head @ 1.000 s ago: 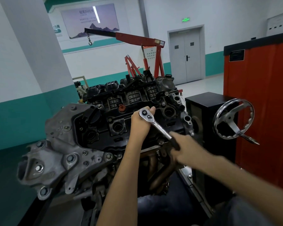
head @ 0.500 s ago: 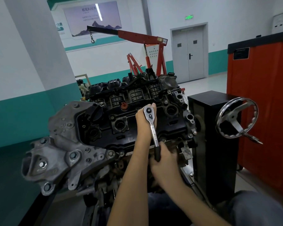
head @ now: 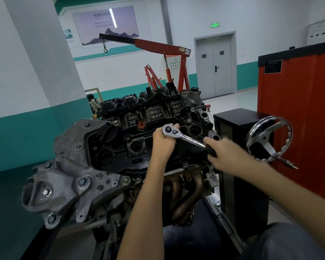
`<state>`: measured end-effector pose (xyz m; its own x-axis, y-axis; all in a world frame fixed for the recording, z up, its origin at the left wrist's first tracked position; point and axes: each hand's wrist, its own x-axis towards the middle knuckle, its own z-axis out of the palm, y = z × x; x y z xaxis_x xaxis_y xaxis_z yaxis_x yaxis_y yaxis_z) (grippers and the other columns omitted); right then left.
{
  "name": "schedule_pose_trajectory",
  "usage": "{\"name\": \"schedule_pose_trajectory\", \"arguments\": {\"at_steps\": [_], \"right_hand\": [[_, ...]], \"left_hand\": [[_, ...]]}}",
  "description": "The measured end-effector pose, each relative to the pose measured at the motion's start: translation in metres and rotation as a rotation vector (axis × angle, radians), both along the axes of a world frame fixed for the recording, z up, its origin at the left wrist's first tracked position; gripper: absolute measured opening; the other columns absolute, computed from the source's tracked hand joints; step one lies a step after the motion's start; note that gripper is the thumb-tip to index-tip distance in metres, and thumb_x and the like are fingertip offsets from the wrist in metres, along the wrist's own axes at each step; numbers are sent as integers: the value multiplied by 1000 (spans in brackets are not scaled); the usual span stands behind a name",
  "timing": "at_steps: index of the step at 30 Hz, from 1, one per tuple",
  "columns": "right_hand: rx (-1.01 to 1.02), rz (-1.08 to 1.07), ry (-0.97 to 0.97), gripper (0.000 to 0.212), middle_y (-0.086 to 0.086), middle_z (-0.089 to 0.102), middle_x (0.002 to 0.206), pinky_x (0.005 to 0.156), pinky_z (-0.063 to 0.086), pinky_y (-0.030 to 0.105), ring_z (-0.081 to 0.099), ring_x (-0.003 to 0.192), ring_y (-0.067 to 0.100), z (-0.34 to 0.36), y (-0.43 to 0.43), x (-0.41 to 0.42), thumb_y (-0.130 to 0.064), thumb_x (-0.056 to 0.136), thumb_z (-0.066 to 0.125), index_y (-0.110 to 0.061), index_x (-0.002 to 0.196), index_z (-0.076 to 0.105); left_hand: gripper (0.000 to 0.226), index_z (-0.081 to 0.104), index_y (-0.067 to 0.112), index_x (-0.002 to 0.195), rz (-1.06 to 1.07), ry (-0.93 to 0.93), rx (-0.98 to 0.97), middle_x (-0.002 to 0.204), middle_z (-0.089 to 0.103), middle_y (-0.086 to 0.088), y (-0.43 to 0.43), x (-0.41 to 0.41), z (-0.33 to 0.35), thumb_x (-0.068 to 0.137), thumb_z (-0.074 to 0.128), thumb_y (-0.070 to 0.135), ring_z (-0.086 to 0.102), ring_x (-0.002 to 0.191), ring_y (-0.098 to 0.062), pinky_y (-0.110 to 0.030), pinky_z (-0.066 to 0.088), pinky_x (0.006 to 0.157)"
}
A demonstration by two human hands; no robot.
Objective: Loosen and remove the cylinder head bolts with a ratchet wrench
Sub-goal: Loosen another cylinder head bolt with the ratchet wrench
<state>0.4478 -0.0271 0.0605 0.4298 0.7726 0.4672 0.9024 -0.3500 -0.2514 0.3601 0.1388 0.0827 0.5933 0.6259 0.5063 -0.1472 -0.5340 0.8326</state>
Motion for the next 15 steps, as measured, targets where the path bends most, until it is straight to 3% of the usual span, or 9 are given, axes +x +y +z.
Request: {"name": "schedule_pose_trajectory", "arguments": {"at_steps": [2,4,8,11,13,15], "right_hand": [[190,33,330,29,-3,48,63,48,40,25,51,54,17,-36,6,-37,-11,80,60,-30,76,39],[378,35,570,25,3,52,66,51,42,21,53,57,18,-59,24,-76,-7,79,58,-27,77,43],[556,117,806,23,-2,50,62,43,36,10,52,50,0,-64,58,-121,-5,83,55,-25,79,44],[402,126,676,20,3,50,66,43,35,11,46,48,4,-58,39,-94,-3,80,55,-21,85,48],[246,158,513,20,4,53,65,46,41,19,49,51,12,-44,17,-58,-2,78,57,-17,91,52],[78,164,305,24,-1,54,67,47,42,20,52,52,9,-17,0,-17,-4,80,58,-20,97,54]], "left_hand": [[52,31,21,52,48,-44,-5,49,31,11,-7,5,-2,97,55,13,30,54,-8,-27,29,59],[51,28,19,55,88,-98,6,56,28,2,-13,10,-1,97,54,8,29,61,-13,-28,27,61],[50,27,18,55,153,-71,112,57,29,-5,-11,10,-2,100,50,12,28,63,-21,-30,25,61],[52,26,19,55,82,-39,42,55,26,3,-6,7,-2,98,54,16,25,58,-15,-31,24,59],[53,31,25,51,31,-14,4,51,31,10,0,4,-2,96,59,18,29,55,-11,-30,29,60],[55,36,29,45,-15,23,10,48,37,14,3,1,-1,93,61,20,34,53,-6,-27,32,61]]}}
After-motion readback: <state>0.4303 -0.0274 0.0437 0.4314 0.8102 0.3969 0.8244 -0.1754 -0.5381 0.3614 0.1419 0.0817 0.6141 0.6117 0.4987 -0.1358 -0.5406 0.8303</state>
